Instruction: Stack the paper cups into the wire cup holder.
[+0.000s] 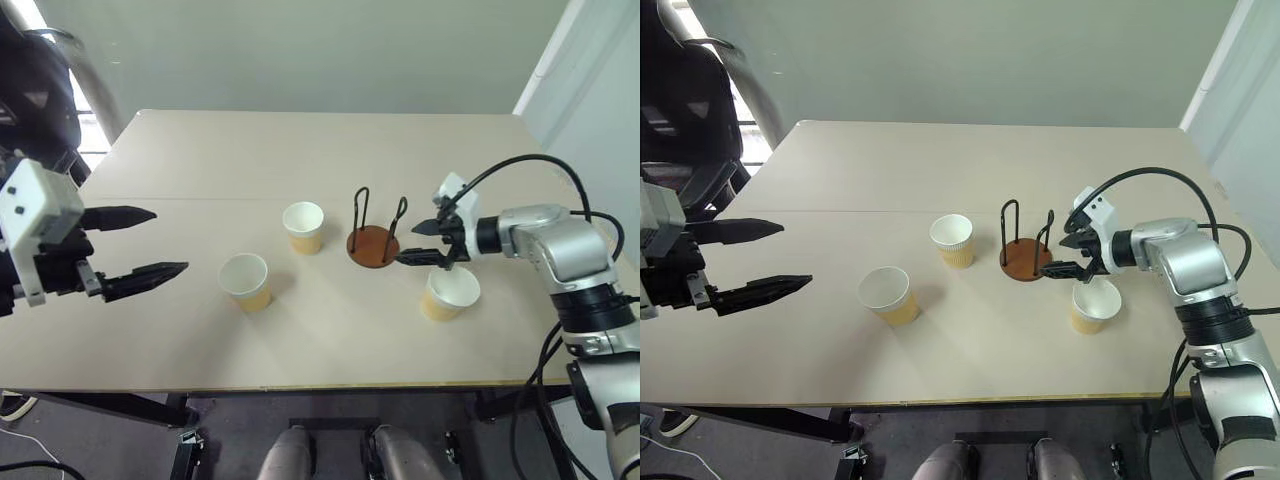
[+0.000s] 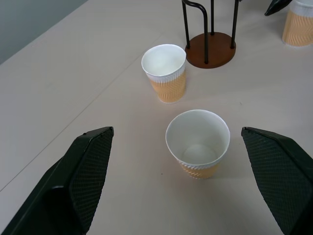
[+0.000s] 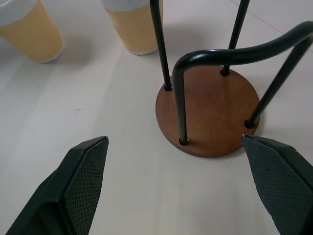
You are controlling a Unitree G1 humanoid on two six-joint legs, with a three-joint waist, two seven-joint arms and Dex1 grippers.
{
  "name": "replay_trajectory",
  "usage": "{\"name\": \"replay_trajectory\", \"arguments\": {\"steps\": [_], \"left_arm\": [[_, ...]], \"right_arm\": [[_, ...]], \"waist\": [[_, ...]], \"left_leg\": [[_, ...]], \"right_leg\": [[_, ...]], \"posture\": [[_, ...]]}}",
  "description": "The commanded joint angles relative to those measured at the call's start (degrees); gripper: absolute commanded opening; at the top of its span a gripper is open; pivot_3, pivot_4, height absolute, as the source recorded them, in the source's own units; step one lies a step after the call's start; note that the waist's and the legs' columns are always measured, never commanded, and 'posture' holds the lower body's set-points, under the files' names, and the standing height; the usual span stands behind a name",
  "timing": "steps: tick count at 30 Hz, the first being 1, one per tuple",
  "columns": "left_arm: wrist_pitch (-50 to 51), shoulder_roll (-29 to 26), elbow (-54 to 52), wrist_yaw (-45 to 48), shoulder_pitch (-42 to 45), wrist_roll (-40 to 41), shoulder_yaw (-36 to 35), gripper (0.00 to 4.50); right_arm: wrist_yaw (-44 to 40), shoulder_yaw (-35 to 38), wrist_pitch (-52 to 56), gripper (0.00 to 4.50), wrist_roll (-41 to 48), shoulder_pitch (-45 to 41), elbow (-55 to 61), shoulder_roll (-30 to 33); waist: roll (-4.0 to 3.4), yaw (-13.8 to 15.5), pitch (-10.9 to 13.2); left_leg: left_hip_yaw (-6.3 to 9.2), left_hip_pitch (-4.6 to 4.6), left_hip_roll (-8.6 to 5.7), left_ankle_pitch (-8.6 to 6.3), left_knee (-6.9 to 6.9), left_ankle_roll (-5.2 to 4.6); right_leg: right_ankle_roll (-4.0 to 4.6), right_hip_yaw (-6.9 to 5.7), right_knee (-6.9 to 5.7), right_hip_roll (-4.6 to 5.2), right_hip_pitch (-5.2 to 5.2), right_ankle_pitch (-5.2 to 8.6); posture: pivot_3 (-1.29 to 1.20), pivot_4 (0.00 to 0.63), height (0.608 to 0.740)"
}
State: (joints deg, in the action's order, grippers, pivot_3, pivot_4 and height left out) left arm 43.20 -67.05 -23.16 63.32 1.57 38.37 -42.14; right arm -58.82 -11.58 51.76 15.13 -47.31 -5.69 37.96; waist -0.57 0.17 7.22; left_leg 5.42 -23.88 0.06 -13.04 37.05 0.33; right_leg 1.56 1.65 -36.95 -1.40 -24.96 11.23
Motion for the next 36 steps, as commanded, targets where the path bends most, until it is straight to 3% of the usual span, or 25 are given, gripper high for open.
{"name": "replay_trajectory", "arguments": {"steps": [1, 14, 18, 25, 27, 36], "left_arm": [[0.6, -0.2, -1.8, -0.6, 0.4, 0.8, -3.0, 4.48], [4.1, 0.7, -4.8, 0.4, -0.9, 4.9, -5.1, 4.48], [5.6, 0.2, -5.1, 1.5, -1.8, 6.5, -6.0, 4.5], [6.0, -0.3, -4.9, 3.1, -3.6, 6.9, -6.9, 4.5], [5.9, -0.4, -4.7, 3.2, -3.6, 6.9, -6.9, 4.5], [5.6, -0.6, -4.5, 3.6, -3.8, 6.4, -6.5, 4.5]], "right_arm": [[2.0, 1.0, -2.3, 4.5, -0.3, -2.1, -1.2, -2.1], [4.6, 0.5, -3.5, 4.5, -1.1, -4.6, -3.2, -7.2], [4.9, 0.4, -4.4, 3.28, -1.6, -4.6, -3.7, -7.5], [5.5, 0.9, -5.4, 0.62, -1.7, -5.0, -4.9, -8.5], [5.5, 0.7, -5.4, 0.03, -1.7, -4.8, -4.9, -8.8], [-1.2, -0.1, -6.1, 0.03, 0.4, -3.0, -1.1, -5.5]], "waist": [[0.0, 0.0, 0.0], [0.03, 0.1, 0.0], [0.03, 0.0, 0.0], [0.03, 0.0, 0.0], [0.03, 0.0, 0.0], [0.04, 0.1, 0.0]], "left_leg": [[0.0, 0.0, 0.0, 0.0, 0.0, 0.0], [0.01, -0.04, 0.02, -0.04, 0.0, 0.07], [0.01, -0.05, 0.02, -0.05, 0.0, 0.08], [0.02, -0.05, 0.04, -0.07, 0.0, 0.12], [0.02, -0.05, 0.04, -0.07, 0.0, 0.12], [0.03, -0.06, 0.04, -0.08, 0.0, 0.13]], "right_leg": [[0.0, 0.0, 0.0, 0.0, 0.0, 0.0], [0.03, -0.02, 0.0, -0.02, -0.05, -0.01], [0.05, -0.02, -0.01, -0.02, -0.05, -0.01], [0.04, -0.02, -0.02, -0.04, -0.08, -0.01], [0.04, -0.02, -0.02, -0.04, -0.08, -0.01], [0.05, -0.02, 0.0, -0.04, -0.08, -0.01]], "posture": [[0.0, 0.15, 0.74], [0.0, 0.15, 0.74], [0.0, 0.15, 0.74], [0.0, 0.15, 0.74], [0.0, 0.15, 0.74], [0.0, 0.15, 0.74]]}}
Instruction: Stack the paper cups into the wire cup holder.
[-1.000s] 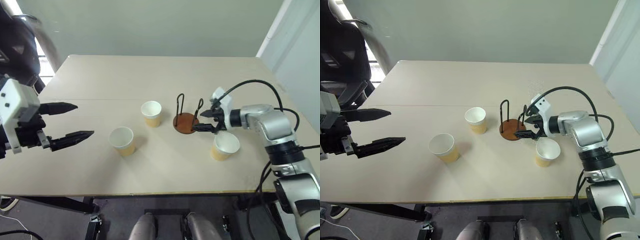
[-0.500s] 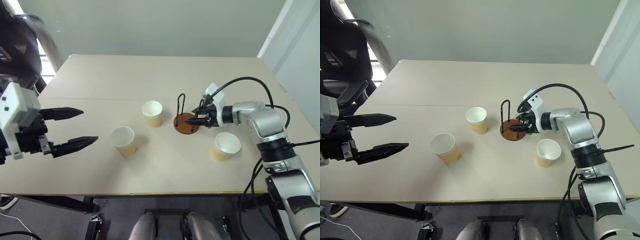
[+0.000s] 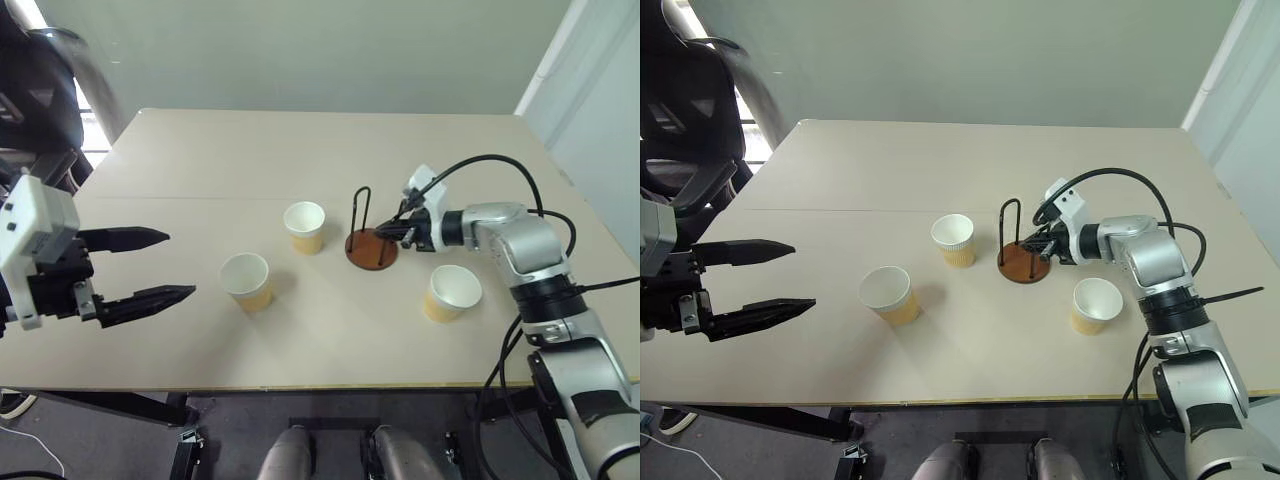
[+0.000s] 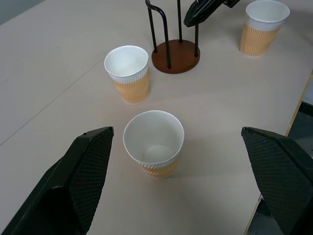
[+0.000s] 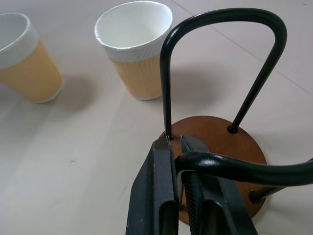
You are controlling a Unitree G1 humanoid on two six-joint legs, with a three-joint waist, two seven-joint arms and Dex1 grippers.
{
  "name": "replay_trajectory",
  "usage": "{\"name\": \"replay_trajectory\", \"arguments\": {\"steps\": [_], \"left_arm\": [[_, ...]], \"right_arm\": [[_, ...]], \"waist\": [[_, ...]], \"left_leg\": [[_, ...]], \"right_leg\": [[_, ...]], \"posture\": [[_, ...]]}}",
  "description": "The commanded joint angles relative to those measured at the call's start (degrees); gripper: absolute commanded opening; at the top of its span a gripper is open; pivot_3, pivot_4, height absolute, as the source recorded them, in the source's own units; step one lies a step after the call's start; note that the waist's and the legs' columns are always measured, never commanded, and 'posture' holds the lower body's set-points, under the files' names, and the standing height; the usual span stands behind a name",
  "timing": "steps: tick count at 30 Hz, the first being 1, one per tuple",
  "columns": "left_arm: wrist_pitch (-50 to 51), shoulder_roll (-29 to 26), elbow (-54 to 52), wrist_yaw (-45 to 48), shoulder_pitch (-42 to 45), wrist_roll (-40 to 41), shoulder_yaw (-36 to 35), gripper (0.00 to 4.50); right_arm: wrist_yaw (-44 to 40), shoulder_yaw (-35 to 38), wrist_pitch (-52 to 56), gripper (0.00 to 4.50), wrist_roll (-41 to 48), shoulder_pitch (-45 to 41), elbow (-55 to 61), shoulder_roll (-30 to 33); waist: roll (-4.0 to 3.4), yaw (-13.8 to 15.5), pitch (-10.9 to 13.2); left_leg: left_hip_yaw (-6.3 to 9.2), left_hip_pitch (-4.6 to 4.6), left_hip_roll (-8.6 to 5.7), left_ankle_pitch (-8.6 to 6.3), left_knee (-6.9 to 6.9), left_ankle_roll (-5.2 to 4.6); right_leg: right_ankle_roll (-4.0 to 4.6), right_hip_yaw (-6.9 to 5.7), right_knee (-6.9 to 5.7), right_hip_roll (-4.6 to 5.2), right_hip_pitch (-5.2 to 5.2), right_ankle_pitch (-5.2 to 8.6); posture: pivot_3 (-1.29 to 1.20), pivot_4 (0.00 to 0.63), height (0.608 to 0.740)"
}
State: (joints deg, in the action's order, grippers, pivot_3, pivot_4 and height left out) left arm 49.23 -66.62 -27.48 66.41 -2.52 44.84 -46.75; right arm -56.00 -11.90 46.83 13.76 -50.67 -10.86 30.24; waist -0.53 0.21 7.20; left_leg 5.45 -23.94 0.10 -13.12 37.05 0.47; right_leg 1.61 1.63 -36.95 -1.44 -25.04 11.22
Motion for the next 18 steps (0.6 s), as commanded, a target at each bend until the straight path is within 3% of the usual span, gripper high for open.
{"name": "replay_trajectory", "arguments": {"steps": [1, 7, 18], "left_arm": [[-0.5, -1.1, -0.1, 0.6, 0.4, 0.0, -1.7, 4.5], [-1.1, -1.7, 0.8, 1.3, 1.1, -0.3, -0.5, 4.5], [-3.1, -3.0, 3.0, 1.4, 4.5, -0.6, 3.3, 4.5]], "right_arm": [[-6.2, 0.1, -1.3, 0.03, 2.8, 1.2, 6.2, 3.4], [-13.0, -0.1, -1.8, 0.03, 6.9, 5.3, 16.3, 7.0], [-14.2, -4.0, -4.2, 0.03, 8.2, 11.9, 26.3, 7.0]], "waist": [[0.0, 0.1, 0.0], [0.02, 0.0, 0.0], [0.07, -0.1, 0.0]], "left_leg": [[0.0, -0.01, 0.0, 0.0, 0.0, 0.01], [0.0, -0.04, 0.02, -0.03, 0.0, 0.05], [0.01, 0.01, 0.05, 0.11, 0.03, 0.03]], "right_leg": [[0.0, 0.0, 0.01, 0.0, 0.0, 0.0], [-0.04, -0.01, 0.02, -0.04, 0.0, -0.02], [0.19, 0.01, -0.01, -0.1, 0.03, 0.05]], "posture": [[0.0, 0.15, 0.74], [0.0, 0.15, 0.74], [0.0, 0.15, 0.74]]}}
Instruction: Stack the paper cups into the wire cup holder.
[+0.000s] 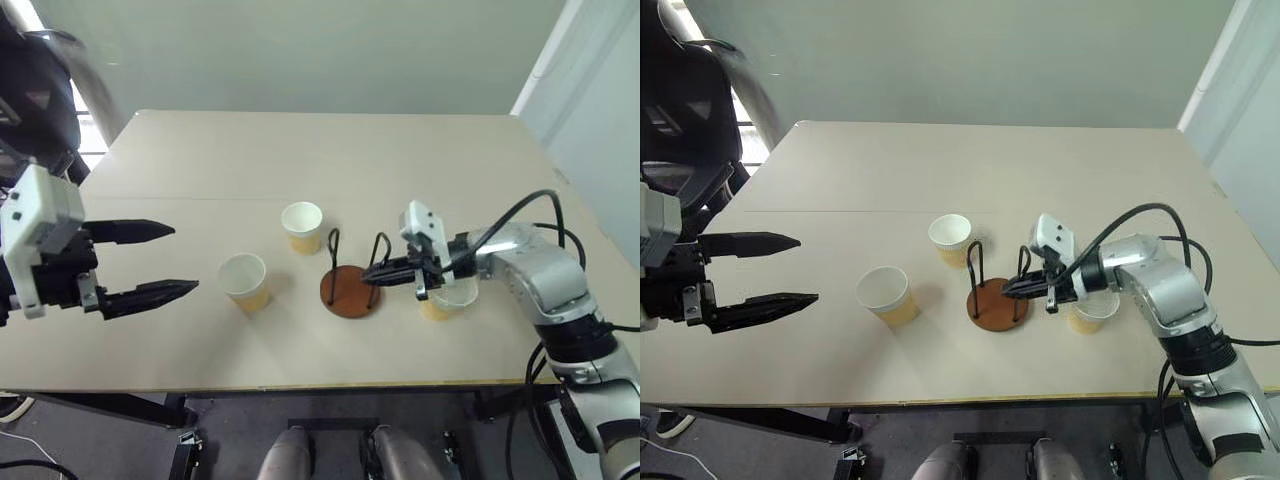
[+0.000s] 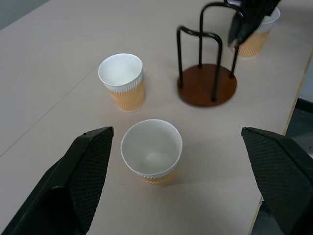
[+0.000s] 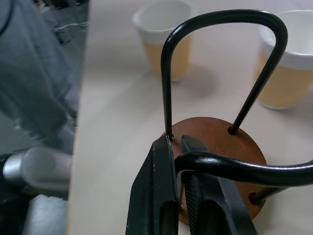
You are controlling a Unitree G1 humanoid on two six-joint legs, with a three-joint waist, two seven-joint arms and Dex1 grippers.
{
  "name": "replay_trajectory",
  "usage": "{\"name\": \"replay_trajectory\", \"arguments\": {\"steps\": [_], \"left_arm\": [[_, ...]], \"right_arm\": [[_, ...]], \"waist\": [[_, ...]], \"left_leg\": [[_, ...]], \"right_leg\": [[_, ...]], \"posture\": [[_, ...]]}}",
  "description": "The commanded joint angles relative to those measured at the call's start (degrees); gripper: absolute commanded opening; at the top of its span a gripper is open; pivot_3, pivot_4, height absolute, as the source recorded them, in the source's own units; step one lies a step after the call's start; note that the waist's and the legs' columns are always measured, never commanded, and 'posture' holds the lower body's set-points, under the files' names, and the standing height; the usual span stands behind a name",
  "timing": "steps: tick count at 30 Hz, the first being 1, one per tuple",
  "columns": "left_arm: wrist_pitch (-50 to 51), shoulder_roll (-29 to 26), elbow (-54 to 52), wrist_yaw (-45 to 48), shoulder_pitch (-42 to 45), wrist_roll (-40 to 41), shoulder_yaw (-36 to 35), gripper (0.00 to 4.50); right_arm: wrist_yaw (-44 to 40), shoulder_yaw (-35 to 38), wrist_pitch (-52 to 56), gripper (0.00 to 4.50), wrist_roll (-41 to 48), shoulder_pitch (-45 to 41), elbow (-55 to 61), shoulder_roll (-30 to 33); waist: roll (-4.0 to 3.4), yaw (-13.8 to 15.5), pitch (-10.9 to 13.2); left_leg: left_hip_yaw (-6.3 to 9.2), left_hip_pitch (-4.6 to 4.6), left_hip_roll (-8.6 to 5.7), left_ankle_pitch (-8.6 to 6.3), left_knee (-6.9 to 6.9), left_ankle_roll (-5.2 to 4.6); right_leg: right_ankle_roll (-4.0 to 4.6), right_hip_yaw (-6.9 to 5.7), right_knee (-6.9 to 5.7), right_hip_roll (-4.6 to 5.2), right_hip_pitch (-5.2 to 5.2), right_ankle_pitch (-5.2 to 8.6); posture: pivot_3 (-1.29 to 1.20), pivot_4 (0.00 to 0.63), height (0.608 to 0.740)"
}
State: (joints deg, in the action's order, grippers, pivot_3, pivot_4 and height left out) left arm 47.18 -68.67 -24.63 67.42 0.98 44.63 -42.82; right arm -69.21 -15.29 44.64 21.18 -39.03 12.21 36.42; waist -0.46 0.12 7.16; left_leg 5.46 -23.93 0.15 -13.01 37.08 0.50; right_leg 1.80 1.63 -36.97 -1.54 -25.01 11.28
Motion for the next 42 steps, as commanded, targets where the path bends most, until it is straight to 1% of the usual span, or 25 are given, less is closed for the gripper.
{"name": "replay_trajectory", "arguments": {"steps": [1, 10, 17, 26, 28, 29, 33, 39, 40, 42], "left_arm": [[-1.1, -1.0, 0.2, 0.4, 1.0, -0.3, -0.6, 4.5], [-1.1, -1.2, -0.1, 0.4, 1.0, -0.3, -0.2, 4.5], [-1.6, -1.4, 0.5, 0.3, 1.5, -0.5, 0.6, 4.5], [-1.9, -1.4, 0.7, 0.2, 2.1, -0.7, 1.3, 4.5], [-1.9, -1.4, 0.7, 0.1, 2.3, -0.7, 1.4, 4.5], [-1.9, -1.4, 0.7, 0.1, 2.4, -0.7, 1.5, 4.5], [-1.9, -1.3, 0.6, -0.1, 2.6, -0.6, 1.6, 4.5], [-2.2, -1.2, 0.8, -0.3, 3.2, -0.7, 2.4, 4.5], [-2.2, -1.2, 0.9, -0.2, 3.3, -0.7, 2.5, 4.5], [-2.7, -1.2, 1.5, -0.2, 3.6, -1.0, 3.1, 4.5]], "right_arm": [[-1.0, -0.9, -2.5, 0.03, 0.6, 0.5, 3.3, 0.9], [0.5, -3.8, -5.0, 0.03, -1.4, 1.4, 3.1, 0.0], [1.9, -4.5, -5.1, 0.03, -2.7, 1.2, 2.8, 0.1], [0.8, -6.6, -5.1, 0.03, -4.3, -0.5, 3.9, 1.4], [0.5, -7.3, -5.4, 0.57, -4.9, -1.0, 3.7, 2.0], [0.1, -7.4, -5.4, 0.74, -4.9, -1.1, 3.7, 2.2], [-0.4, -8.0, -6.3, 2.05, -5.6, -1.1, 3.6, 2.8], [-2.2, -8.4, -7.5, 4.23, -7.6, -1.8, 3.2, 5.4], [-2.5, -8.3, -7.3, 4.48, -7.6, -2.1, 3.2, 5.7], [-3.3, -8.1, -7.5, 4.48, -8.4, -3.1, 3.2, 7.4]], "waist": [[0.01, 0.0, 0.0], [0.02, 0.0, 0.0], [0.04, 0.0, 0.0], [0.08, 0.0, 0.0], [0.08, 0.0, 0.0], [0.08, 0.0, 0.0], [0.08, 0.0, 0.0], [0.08, 0.1, 0.0], [0.09, 0.1, 0.0], [0.09, 0.1, 0.0]], "left_leg": [[0.0, -0.01, 0.0, 0.0, 0.0, 0.0], [0.0, 0.0, 0.01, 0.0, 0.0, 0.0], [0.0, 0.0, 0.0, 0.0, 0.01, 0.0], [0.0, 0.01, 0.0, 0.01, 0.01, 0.0], [0.0, 0.0, 0.0, 0.01, 0.01, 0.0], [0.0, 0.0, 0.0, 0.01, 0.01, 0.0], [0.0, 0.0, 0.0, 0.0, 0.0, 0.01], [0.0, -0.01, 0.0, 0.0, 0.01, 0.0], [0.0, -0.01, 0.0, 0.01, 0.01, 0.0], [0.0, -0.01, 0.0, 0.0, 0.02, 0.01]], "right_leg": [[-0.01, 0.0, 0.0, 0.0, 0.0, 0.0], [0.03, 0.0, 0.0, 0.0, 0.0, 0.01], [0.04, 0.0, 0.0, 0.0, 0.0, 0.01], [0.16, 0.0, 0.0, 0.0, 0.01, 0.05], [0.17, 0.0, 0.0, 0.0, 0.01, 0.05], [0.17, 0.0, 0.01, 0.0, 0.0, 0.05], [0.17, 0.0, 0.01, 0.0, 0.0, 0.05], [0.16, 0.0, 0.01, 0.0, 0.0, 0.05], [0.17, 0.01, 0.01, 0.0, 0.0, 0.05], [0.17, 0.0, 0.01, 0.0, 0.0, 0.05]], "posture": [[0.0, 0.15, 0.74], [0.0, 0.15, 0.74], [0.0, 0.15, 0.74], [0.0, 0.15, 0.74], [0.0, 0.15, 0.74], [0.0, 0.15, 0.74], [0.0, 0.15, 0.74], [0.0, 0.15, 0.74], [0.0, 0.15, 0.74], [0.0, 0.15, 0.74]]}}
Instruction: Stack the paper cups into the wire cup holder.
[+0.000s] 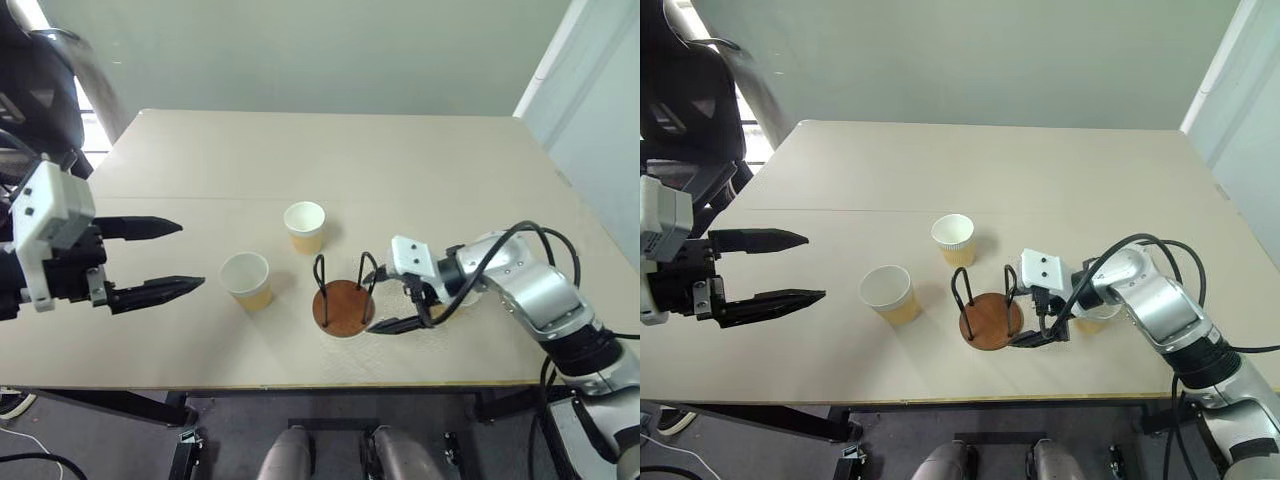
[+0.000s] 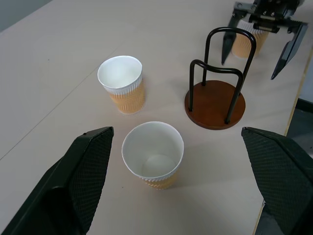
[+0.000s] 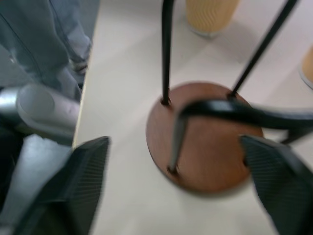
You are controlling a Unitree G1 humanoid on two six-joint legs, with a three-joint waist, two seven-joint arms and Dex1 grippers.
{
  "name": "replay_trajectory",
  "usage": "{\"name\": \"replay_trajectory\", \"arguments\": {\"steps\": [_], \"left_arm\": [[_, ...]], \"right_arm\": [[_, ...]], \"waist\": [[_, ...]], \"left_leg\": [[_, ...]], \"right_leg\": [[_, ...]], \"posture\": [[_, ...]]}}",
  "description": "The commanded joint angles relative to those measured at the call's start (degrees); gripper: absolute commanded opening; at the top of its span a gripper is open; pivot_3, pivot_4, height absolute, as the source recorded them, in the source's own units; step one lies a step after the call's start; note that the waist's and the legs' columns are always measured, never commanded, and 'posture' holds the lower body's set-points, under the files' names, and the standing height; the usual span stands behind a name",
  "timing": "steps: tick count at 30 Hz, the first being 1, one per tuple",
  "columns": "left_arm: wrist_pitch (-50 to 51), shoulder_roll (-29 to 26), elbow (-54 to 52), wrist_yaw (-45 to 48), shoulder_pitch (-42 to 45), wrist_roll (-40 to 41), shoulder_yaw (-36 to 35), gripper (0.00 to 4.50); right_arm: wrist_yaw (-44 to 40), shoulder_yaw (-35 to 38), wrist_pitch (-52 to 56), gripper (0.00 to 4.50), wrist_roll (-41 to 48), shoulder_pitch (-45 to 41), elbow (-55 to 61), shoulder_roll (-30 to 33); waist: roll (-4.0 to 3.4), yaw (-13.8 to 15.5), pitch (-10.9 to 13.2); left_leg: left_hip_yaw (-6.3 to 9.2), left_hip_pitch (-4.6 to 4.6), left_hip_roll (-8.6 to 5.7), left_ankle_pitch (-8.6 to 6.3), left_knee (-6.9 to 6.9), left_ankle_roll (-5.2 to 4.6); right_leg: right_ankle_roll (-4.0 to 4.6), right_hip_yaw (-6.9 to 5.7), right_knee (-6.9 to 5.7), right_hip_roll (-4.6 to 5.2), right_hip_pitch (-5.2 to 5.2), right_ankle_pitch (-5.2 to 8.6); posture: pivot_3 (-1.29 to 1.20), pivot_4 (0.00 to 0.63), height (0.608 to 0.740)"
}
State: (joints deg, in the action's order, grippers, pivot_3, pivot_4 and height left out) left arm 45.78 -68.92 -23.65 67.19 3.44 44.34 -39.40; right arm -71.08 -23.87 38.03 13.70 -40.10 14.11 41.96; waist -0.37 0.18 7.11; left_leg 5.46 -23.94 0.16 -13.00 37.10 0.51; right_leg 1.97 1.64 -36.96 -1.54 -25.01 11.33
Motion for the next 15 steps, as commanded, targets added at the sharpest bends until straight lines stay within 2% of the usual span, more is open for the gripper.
{"name": "replay_trajectory", "arguments": {"steps": [1, 8, 11, 15], "left_arm": [[-1.5, -1.0, 0.7, 0.1, 1.3, -0.8, 0.1, 4.5], [-4.0, -0.9, 2.9, 1.3, 3.9, -1.1, 3.0, 4.5], [-4.5, -1.2, 4.3, 2.9, 6.6, 0.6, 4.3, 4.5], [-2.4, -1.6, 2.3, 6.6, 9.1, 5.7, 5.7, 4.5]], "right_arm": [[-1.9, 1.0, -0.9, 4.48, -1.2, -2.7, 1.5, 3.0], [-4.7, 5.4, -3.7, 4.48, -2.4, -6.7, 2.7, 11.5], [-6.3, 9.5, -4.7, 4.48, -1.4, -8.7, 2.4, 15.7], [-11.0, 15.4, -7.9, 4.48, 0.6, -4.9, 3.3, 24.0]], "waist": [[-0.01, 0.0, 0.0], [0.0, 0.2, 0.0], [-0.01, 0.2, 0.0], [0.02, 0.7, 0.0]], "left_leg": [[0.0, 0.0, 0.0, 0.0, 0.0, 0.0], [0.01, -0.04, 0.0, -0.01, -0.01, 0.01], [0.01, -0.04, 0.0, -0.04, -0.02, 0.04], [0.02, -0.13, -0.01, -0.04, -0.04, 0.04]], "right_leg": [[0.0, 0.0, -0.01, 0.0, 0.0, 0.0], [0.02, 0.0, 0.03, 0.0, -0.01, 0.01], [0.01, 0.0, 0.03, 0.0, -0.02, 0.01], [-0.01, 0.0, 0.06, 0.0, -0.06, 0.02]], "posture": [[0.0, 0.15, 0.74], [0.0, 0.15, 0.74], [0.0, 0.15, 0.74], [0.0, 0.15, 0.74]]}}
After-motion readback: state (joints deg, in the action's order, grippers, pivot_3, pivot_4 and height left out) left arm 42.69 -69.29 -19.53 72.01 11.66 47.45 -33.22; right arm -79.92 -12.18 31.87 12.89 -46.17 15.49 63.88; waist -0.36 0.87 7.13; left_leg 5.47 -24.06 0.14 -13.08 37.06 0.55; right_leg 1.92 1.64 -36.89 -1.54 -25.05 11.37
